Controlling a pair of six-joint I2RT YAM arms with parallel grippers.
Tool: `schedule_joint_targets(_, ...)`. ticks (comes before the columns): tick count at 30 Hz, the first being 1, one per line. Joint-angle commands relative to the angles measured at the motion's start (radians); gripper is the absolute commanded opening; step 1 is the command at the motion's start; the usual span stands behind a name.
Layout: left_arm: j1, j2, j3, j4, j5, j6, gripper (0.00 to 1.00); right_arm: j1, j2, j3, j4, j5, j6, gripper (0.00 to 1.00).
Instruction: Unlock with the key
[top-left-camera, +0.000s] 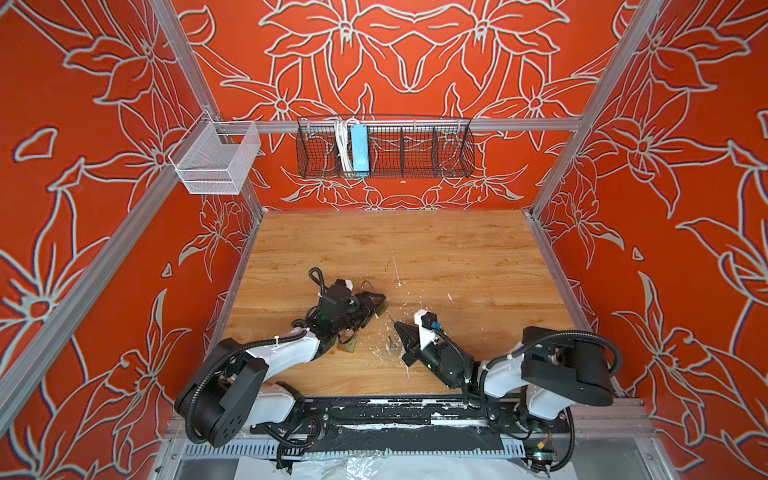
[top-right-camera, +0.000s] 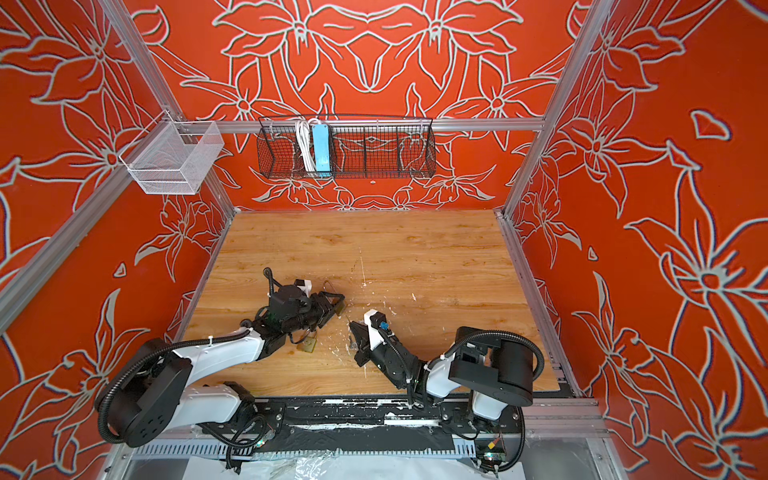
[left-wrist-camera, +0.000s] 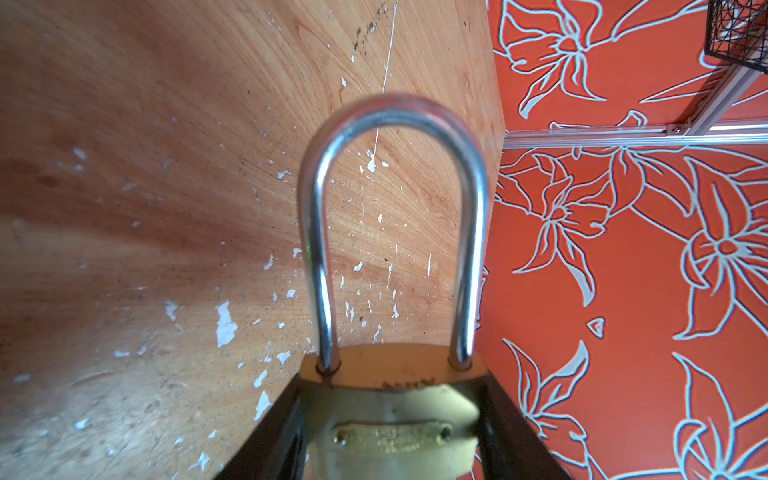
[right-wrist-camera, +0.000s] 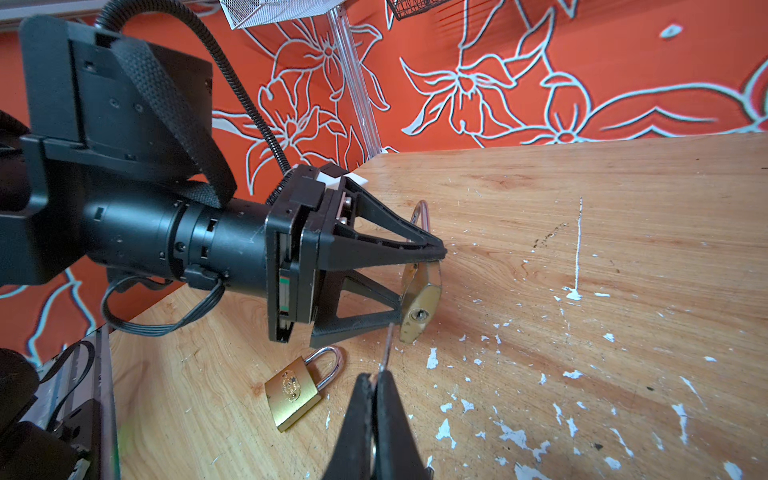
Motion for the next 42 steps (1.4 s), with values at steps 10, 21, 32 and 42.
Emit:
schedule_joint_targets(10, 0.008, -0.011, 0.027, 0.093, 0.007, 0.011, 0.00, 0.010, -0.051, -0.029, 0.022, 0.005, -0.012, 0.00)
schedule_joint_targets(21, 0.008, -0.025, 0.007, 0.100, -0.014, -0.047, 0.00, 0.011, 0.050, 0.045, 0.023, -0.043, -0.012, 0.00)
schedule_joint_targets(32, 0.008, -0.079, -0.001, 0.077, -0.028, -0.040, 0.00, 0.009, 0.098, 0.081, 0.021, 0.076, -0.008, 0.00)
schedule_joint_targets(42, 0.008, -0.040, 0.008, 0.106, 0.003, -0.034, 0.00, -0.020, 0.101, 0.074, 0.021, 0.020, 0.010, 0.00)
